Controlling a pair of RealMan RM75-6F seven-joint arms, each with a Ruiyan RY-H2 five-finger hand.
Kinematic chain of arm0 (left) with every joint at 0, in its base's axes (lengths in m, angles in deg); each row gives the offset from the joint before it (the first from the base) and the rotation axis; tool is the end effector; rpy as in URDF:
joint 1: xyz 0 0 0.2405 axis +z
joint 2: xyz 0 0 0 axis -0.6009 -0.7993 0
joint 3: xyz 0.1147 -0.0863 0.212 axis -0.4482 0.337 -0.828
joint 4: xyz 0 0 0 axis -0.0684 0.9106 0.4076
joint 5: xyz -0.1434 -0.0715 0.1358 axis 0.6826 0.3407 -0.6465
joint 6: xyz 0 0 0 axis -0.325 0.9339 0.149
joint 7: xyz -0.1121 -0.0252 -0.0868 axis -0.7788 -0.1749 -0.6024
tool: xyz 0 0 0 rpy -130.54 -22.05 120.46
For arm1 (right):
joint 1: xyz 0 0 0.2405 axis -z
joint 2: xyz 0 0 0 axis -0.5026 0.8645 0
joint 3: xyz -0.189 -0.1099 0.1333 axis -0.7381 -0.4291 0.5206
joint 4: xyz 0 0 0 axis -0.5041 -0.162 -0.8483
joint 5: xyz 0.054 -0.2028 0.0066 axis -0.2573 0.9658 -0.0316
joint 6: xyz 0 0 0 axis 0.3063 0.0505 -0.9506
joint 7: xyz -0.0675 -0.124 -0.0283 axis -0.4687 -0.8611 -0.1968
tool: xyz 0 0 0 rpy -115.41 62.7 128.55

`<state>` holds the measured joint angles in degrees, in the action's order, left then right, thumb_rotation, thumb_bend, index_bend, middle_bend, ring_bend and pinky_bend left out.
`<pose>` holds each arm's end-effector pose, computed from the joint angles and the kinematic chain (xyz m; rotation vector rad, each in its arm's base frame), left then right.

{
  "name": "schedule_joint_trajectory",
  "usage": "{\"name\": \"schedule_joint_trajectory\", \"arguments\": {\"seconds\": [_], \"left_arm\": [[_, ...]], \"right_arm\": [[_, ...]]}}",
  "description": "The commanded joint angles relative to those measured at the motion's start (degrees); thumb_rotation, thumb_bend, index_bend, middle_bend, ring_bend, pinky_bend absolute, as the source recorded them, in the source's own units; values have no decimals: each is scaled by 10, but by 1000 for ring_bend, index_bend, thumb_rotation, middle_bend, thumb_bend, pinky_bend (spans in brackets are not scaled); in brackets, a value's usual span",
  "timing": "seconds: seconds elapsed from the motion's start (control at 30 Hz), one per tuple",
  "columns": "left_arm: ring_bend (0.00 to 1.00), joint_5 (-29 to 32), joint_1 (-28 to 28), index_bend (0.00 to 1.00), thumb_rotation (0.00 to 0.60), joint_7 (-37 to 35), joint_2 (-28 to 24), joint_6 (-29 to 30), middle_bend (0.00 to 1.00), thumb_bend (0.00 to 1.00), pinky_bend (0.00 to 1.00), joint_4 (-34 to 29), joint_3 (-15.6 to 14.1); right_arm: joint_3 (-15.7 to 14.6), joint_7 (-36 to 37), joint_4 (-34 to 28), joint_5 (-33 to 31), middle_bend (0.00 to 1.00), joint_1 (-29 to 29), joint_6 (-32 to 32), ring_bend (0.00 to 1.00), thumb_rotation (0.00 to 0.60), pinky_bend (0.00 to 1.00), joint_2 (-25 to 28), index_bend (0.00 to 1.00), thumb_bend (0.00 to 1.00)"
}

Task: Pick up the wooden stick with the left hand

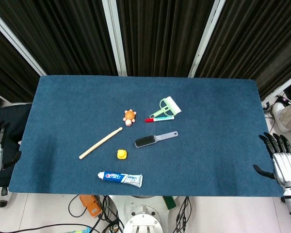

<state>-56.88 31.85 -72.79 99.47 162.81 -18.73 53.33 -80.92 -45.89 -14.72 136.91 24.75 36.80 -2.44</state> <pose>-0.3346 0.1957 0.1753 -1.2352 -0.8876 -0.8538 -0.3201 -0.1836 0.1709 1.4265 -0.9382 0.8897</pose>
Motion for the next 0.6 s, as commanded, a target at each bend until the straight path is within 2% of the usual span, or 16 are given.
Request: {"name": "schedule_joint_trajectory", "arguments": {"seconds": [0.03,0.4,0.6], "left_arm": [[0,-1,1,0,600,-1,0,1,0,252,127,0,0],[0,-1,-7,0,600,6,8,-12,0,252,127,8,-1],[1,-21,-22,0,600,19,34,-32,0,252,149,11,-14]], "right_arm": [[-2,-1,1,1,137,0,-1,84,600,0,0,164,293],[-3,-8,-6,-11,136,-1,-12,84,600,0,2,164,293],[-2,-20,-9,-15,137,0,-10,84,600,0,1,164,293]]}}
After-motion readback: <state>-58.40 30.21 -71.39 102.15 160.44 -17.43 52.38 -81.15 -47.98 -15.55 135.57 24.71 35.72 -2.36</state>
